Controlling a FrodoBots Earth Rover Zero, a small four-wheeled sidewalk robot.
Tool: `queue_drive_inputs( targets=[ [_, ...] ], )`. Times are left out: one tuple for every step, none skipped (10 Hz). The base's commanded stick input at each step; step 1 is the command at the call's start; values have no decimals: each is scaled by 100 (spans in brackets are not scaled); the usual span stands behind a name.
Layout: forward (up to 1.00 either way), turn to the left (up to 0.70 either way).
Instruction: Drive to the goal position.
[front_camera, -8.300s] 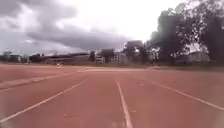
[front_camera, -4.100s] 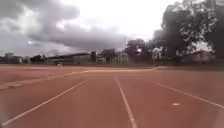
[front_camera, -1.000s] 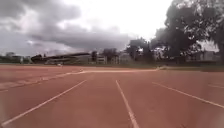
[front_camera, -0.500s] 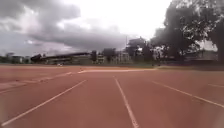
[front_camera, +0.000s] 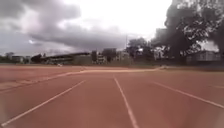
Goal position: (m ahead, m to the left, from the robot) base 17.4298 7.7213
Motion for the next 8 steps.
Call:
queue_drive_inputs(
  targets=[
    [45,0],
    [45,0],
    [45,0],
    [45,0],
    [45,0],
    [45,0],
    [45,0],
    [45,0]
  ],
)
